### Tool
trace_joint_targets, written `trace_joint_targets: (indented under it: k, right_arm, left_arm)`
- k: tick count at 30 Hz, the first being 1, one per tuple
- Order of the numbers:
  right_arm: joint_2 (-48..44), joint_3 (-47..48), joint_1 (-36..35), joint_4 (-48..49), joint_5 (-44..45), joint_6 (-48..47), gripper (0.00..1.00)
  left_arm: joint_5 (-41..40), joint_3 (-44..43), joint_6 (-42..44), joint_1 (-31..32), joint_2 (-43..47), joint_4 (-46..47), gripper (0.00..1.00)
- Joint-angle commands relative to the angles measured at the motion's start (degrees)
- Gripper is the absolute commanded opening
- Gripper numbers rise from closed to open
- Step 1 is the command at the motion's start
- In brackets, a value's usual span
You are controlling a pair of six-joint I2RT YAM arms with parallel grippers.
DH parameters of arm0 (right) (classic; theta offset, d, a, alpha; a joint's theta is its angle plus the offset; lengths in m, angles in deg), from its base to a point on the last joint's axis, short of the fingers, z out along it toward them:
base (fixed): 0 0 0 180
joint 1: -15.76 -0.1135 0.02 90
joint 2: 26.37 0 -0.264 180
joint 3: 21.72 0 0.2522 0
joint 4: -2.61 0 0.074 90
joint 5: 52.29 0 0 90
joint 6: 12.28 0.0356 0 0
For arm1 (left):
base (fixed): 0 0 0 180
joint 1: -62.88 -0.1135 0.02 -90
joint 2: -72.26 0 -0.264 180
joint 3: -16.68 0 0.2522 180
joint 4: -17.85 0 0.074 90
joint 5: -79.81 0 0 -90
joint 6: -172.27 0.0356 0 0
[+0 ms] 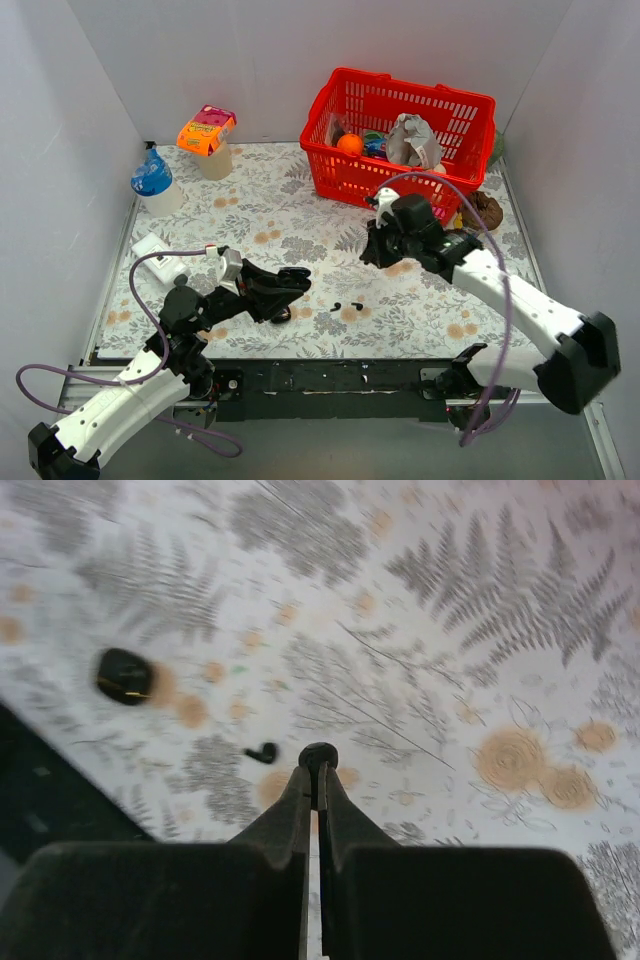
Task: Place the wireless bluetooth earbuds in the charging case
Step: Pick up the earbud from the center of the board, then place the earbud in the charging case.
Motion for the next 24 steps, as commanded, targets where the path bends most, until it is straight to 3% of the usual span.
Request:
trace_joint_targets:
  k: [1,5,11,19,24]
  right_arm:
    - [-12.0,9.9,-1.6,-9.5,-20.5,-6.1,0.01]
    - [-16.3,16.7,-2.4,-21.3,-30.8,-10.5,0.01]
    - [-20.8,19.2,-5.2,-23.5,-40.3,-10.6,0.01]
    - [-18.9,18.7,-9.7,-20.0,-35.7,-7.2,0.01]
    - [-16.3,18.6,-14.5,-15.7,-30.3,-5.0,0.01]
  left_arm:
    - [2.3,-2.4,2.7,0.1,-1.2,0.2,0.0]
    - [6.2,-3.8,3.8,0.1,-4.2,1.1,0.0]
    - [13.0,-5.6,1.2,0.1,-10.7,7.4,0.0]
    - [22.5,-9.8,-0.6,0.1,-20.9,10.7,0.0]
    - [23.7,-10.0,-2.2,0.3,-22.6,13.5,0.0]
